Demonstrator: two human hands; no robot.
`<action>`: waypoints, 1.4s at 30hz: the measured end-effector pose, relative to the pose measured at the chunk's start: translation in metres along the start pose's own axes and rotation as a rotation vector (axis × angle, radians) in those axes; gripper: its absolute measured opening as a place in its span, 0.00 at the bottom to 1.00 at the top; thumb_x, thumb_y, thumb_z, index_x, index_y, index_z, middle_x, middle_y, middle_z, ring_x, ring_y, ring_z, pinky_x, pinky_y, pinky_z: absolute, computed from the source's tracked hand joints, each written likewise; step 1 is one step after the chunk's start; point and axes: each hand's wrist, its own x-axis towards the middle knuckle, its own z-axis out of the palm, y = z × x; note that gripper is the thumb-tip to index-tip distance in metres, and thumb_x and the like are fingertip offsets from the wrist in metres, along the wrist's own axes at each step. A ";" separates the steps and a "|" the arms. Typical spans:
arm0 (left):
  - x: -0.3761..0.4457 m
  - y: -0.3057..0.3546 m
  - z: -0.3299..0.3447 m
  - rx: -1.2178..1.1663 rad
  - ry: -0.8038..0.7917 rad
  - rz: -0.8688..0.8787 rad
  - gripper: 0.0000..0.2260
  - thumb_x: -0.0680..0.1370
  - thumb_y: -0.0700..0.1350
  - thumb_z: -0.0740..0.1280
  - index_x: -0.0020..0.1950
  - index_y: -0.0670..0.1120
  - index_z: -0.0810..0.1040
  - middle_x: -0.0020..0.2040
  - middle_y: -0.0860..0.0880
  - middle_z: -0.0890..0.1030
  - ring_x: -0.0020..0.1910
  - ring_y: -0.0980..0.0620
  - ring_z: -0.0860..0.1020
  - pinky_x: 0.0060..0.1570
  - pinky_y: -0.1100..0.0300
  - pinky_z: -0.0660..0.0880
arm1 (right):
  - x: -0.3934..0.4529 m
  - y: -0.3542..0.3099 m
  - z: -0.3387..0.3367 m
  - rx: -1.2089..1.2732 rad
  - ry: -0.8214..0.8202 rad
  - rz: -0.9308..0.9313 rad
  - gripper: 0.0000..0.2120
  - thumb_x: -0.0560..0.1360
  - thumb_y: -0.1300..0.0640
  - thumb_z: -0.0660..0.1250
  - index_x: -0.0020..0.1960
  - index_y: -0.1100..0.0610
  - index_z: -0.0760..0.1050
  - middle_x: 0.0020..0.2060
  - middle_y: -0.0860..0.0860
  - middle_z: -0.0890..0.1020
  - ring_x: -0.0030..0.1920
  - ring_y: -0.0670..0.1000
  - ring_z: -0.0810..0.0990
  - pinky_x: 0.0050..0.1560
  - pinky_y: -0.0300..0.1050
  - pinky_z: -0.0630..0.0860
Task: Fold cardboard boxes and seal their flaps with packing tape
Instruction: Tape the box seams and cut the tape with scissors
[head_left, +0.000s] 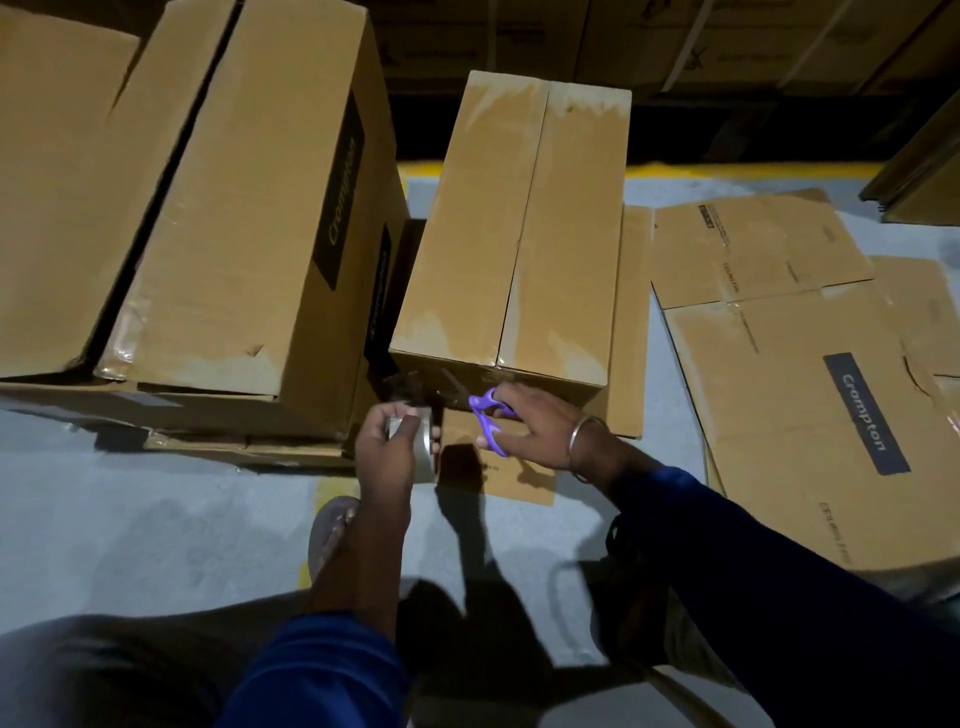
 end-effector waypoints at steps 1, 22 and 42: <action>-0.003 0.007 0.002 -0.008 -0.024 0.031 0.02 0.78 0.45 0.72 0.49 0.51 0.81 0.48 0.40 0.85 0.44 0.39 0.84 0.46 0.41 0.83 | -0.011 -0.004 -0.004 0.066 0.062 0.012 0.17 0.76 0.39 0.71 0.59 0.44 0.71 0.46 0.42 0.79 0.44 0.47 0.78 0.44 0.52 0.79; 0.041 0.097 0.023 0.109 -0.432 0.154 0.03 0.81 0.38 0.67 0.53 0.41 0.80 0.49 0.45 0.82 0.42 0.48 0.81 0.36 0.59 0.79 | -0.024 0.016 -0.029 0.931 1.041 0.441 0.25 0.75 0.68 0.72 0.67 0.56 0.68 0.58 0.40 0.80 0.59 0.43 0.81 0.55 0.34 0.78; -0.048 0.141 0.072 0.613 -0.537 0.430 0.08 0.76 0.51 0.73 0.46 0.48 0.81 0.35 0.56 0.83 0.33 0.53 0.77 0.38 0.58 0.71 | -0.058 -0.045 -0.163 0.454 0.689 0.398 0.24 0.75 0.50 0.75 0.65 0.50 0.68 0.50 0.47 0.81 0.43 0.55 0.86 0.45 0.53 0.82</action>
